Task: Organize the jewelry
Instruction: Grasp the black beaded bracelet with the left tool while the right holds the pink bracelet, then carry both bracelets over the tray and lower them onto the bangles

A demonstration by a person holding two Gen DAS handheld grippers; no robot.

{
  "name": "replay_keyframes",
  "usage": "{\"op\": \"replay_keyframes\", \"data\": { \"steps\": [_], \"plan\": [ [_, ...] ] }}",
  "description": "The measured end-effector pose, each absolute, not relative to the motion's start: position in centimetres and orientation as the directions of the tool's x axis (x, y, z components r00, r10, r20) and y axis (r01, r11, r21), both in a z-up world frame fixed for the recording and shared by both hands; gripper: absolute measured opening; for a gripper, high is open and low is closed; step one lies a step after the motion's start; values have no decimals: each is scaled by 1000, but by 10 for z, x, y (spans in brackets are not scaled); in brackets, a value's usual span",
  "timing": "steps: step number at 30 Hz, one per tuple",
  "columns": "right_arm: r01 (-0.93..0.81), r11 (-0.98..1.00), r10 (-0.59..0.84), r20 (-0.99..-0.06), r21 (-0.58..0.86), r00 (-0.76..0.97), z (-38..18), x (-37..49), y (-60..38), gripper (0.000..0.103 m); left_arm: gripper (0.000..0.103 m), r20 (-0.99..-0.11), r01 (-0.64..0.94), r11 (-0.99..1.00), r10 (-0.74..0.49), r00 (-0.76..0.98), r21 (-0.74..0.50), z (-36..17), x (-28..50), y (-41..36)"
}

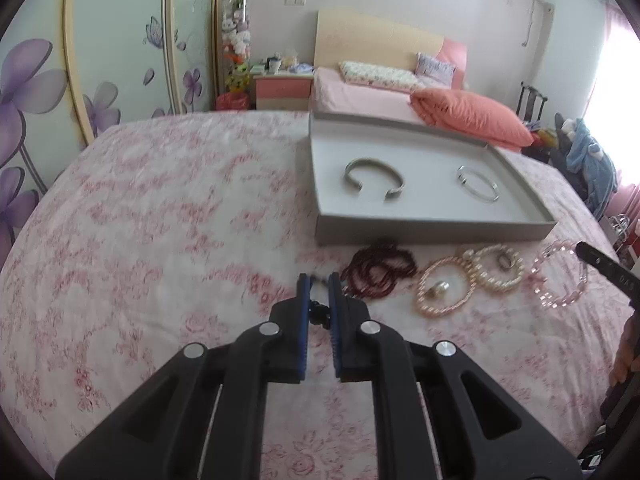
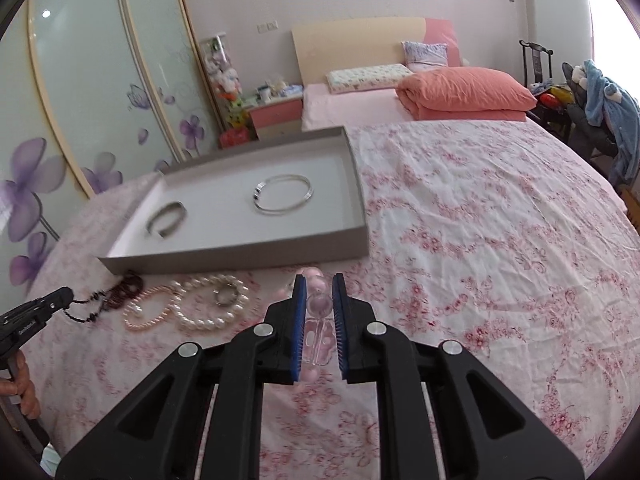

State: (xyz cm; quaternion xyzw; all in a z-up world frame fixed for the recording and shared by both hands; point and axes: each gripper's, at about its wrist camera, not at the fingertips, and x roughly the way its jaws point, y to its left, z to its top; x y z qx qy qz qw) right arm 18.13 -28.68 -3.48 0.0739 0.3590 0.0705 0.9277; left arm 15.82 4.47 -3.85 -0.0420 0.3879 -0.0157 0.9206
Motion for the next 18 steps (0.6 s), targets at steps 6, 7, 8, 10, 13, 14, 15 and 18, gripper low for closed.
{"op": "replay_keyframes", "data": {
  "steps": [6,7,8,10,13,14,15,18],
  "plan": [
    [-126,962,250,-603,240,757,-24,174,-282,14,10,-680,20,995,-85,729,-102,-25,155,39],
    [-139,959,264,-591,249,762,-21,172,-280,14,10,-676,23,995,-85,732,-100,-24,154,38],
    [-146,957,271,-584,251,765,-19,171,-279,14,10,-673,25,995,-86,734,-100,-23,155,38],
    [-161,953,283,-574,255,768,-16,169,-275,14,10,-670,30,994,-91,737,-102,-21,154,37],
    [-174,949,297,-564,262,770,-14,168,-271,14,10,-666,37,994,-95,740,-100,-20,152,34],
    [-176,948,300,-563,264,770,-14,167,-271,14,10,-664,41,994,-96,741,-99,-20,152,33],
    [-177,947,302,-561,267,771,-15,167,-270,14,10,-664,43,994,-97,742,-98,-19,152,32],
    [-184,944,311,-552,274,773,-14,165,-268,14,10,-660,49,994,-101,745,-96,-18,150,31]
  ]
}}
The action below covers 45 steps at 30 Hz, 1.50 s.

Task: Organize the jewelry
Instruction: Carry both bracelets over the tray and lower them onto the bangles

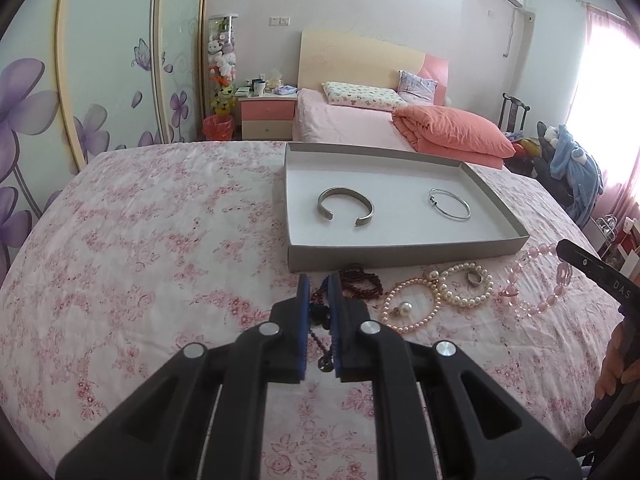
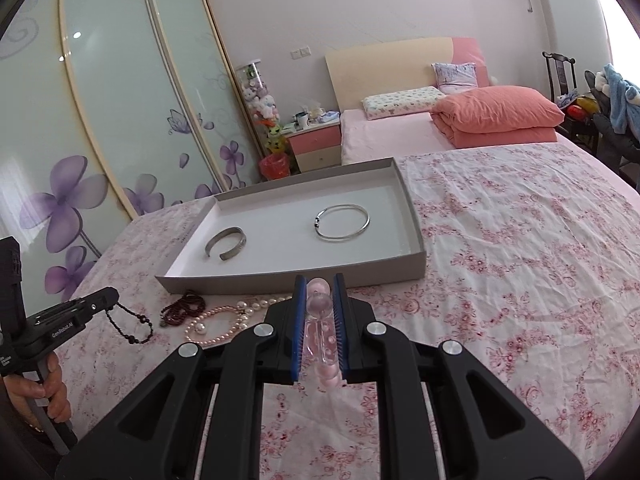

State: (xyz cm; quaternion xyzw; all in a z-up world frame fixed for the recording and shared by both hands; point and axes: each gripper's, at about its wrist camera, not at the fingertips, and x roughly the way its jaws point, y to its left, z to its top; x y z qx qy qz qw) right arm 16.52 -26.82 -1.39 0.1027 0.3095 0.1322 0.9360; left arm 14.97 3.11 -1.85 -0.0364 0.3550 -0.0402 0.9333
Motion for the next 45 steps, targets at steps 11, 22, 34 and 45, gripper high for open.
{"op": "replay_keyframes", "data": {
  "steps": [11,22,34,45],
  "plan": [
    [-195,941,317,-518,277,794,-6,156,-265,14,10,-641,57,994,-101,761,-90,-12,147,26],
    [-193,949,293,-469,250,833,11,148,-259,14,10,-607,72,995,-102,789,-74,4,141,16],
    [-184,967,243,-425,175,872,28,145,-244,14,10,-569,113,993,-116,814,-40,16,143,-10],
    [-188,975,218,-345,118,913,50,154,-227,14,10,-508,123,992,-113,854,-14,33,167,-32]
  ]
}}
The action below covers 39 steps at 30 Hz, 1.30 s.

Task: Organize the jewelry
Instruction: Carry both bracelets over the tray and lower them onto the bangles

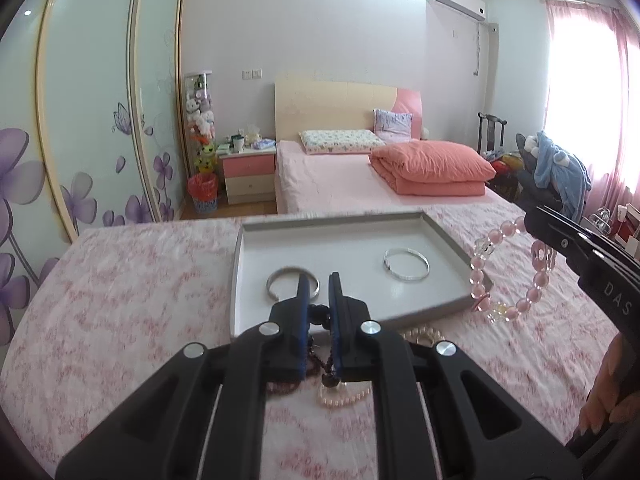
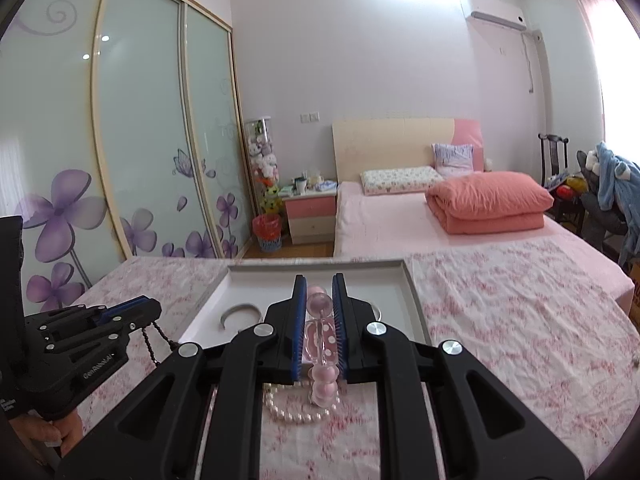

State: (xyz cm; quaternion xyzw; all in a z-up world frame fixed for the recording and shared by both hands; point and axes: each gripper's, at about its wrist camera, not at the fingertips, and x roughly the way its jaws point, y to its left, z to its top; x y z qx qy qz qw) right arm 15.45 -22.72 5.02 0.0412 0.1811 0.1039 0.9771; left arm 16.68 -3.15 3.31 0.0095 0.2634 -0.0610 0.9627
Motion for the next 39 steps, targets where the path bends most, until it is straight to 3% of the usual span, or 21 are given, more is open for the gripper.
{"op": "replay_keyframes", "data": {
  "steps": [14,33,35,36,37,39],
  "plan": [
    [-168,979,199,-339,119,919,56,212,-221,14,10,-499,103,995,-98,861,-19,35,236,-38],
    [-141,980,191,-458,140,868,5,309,-208,15,11,-587,50,998,-66,807,-44,-15,335,-29],
    [-134,981,183,-458,137,870,4,312,-207,24,16,-589,35,999,-53,806,-42,-17,336,-29],
    [-127,983,174,-457,133,872,5,311,-208,42,18,-590,31,999,-51,806,-43,-17,338,-28],
    [-122,984,169,-452,131,876,5,309,-210,50,23,-590,24,999,-46,806,-45,-17,338,-26],
    [-111,986,156,-437,126,886,6,305,-214,50,24,-592,11,999,-39,805,-50,-17,338,-21]
  ]
}}
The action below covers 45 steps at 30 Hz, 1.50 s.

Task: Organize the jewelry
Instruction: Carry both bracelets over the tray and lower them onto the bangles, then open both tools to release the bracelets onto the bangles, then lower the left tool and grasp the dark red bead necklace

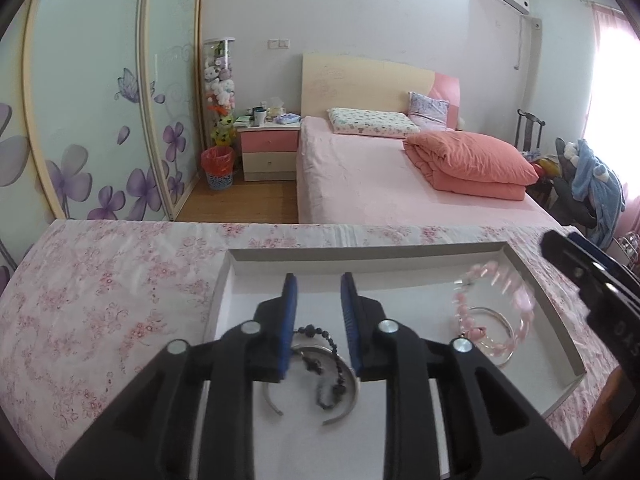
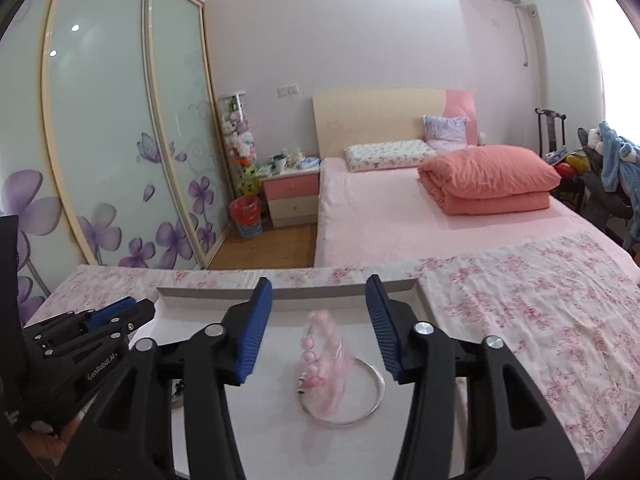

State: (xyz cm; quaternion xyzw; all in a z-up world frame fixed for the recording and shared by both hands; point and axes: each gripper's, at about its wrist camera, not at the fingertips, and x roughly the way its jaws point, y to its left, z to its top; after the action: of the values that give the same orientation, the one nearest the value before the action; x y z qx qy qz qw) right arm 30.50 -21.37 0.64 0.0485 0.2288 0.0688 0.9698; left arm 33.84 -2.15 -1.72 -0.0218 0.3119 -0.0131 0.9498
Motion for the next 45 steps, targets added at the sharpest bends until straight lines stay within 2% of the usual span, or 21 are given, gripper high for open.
{"op": "replay_keyframes", "data": {
  "steps": [13,20,23,30,37,45],
  "plan": [
    [-108,989,142,-481,98,865,3,265,-225,50,33,-584,-48,997,8,812,-53,-1,292,13],
    [-123,989,148,-568,83,809,-11,234,-230,49,43,-606,-62,997,22,795,-46,-9,242,39],
    [-144,985,173,-635,98,753,-26,225,-233,46,54,-631,-67,997,21,776,-49,-20,218,53],
    [-176,976,210,-737,125,642,-59,214,-226,27,61,-678,-65,997,18,735,-44,-39,191,67],
    [-191,974,213,-759,119,616,-66,214,-214,27,65,-691,-51,998,6,723,-44,-45,184,66],
    [-202,979,140,-784,19,605,-73,210,-206,27,67,-698,-22,999,-15,716,-43,-49,183,58]
  ]
}}
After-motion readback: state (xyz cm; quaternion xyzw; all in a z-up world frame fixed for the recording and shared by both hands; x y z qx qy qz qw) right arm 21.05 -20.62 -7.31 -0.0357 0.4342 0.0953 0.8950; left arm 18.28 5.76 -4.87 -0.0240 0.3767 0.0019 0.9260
